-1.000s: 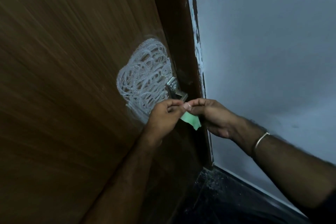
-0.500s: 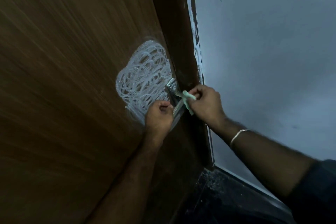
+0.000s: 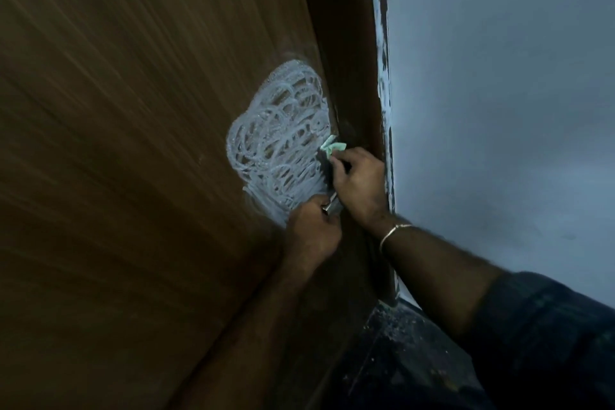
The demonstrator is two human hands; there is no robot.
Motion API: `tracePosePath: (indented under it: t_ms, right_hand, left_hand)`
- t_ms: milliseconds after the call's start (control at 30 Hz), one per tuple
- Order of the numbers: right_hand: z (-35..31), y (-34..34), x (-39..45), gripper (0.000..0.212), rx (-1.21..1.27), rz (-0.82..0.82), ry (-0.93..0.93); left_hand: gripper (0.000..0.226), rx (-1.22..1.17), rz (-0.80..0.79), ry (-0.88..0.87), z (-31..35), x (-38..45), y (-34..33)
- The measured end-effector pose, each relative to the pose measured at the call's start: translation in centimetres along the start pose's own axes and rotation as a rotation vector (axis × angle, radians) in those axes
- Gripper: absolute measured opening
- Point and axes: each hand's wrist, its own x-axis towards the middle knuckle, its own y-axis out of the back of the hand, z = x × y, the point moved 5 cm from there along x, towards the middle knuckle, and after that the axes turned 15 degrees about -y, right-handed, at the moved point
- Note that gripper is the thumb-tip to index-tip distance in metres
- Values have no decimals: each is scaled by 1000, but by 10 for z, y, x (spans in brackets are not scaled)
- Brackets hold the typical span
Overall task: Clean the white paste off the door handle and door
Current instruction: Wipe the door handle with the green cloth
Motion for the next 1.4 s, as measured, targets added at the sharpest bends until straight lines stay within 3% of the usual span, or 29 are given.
tracePosePath:
  t_ms: [100, 233, 367, 533, 633, 800, 900, 1067, 1233, 1300, 1400]
  right_hand:
    - [12, -5, 18, 12, 181, 67, -305]
    - [9, -16, 0, 11, 199, 13, -197]
    - [10, -9, 18, 18, 266, 128, -346]
    - [-18, -4, 14, 32, -21, -11, 147]
    - [-21, 0, 28, 30, -113, -42, 144]
    - [-25, -3, 23, 31, -369, -212, 394]
    - [-24, 0, 33, 30, -364, -173, 331]
    - [-26, -9, 12, 27, -475, -344, 544]
    - [-22, 0, 22, 27, -62, -106, 205]
    - [-17, 1, 29, 29, -44, -33, 57]
    - [-13, -3, 29, 32, -112, -52, 18]
  left_hand:
    - [43, 1, -22, 9, 1, -3, 1]
    - [44, 21, -24, 7, 4, -1, 5]
    - [46, 33, -35, -11, 7, -5, 5]
    - [44, -1, -46, 3, 7, -3, 6]
    - [44, 10, -56, -2, 7, -3, 6]
    - [45, 25, -55, -1, 7, -1, 8]
    - [45, 38, -55, -13, 8, -2, 8]
    - [45, 44, -67, -18, 10, -1, 9]
    - [45, 52, -71, -36, 10, -5, 13]
    - [45, 51, -71, -37, 9, -5, 12]
    - [45, 34, -61, -32, 8, -5, 10]
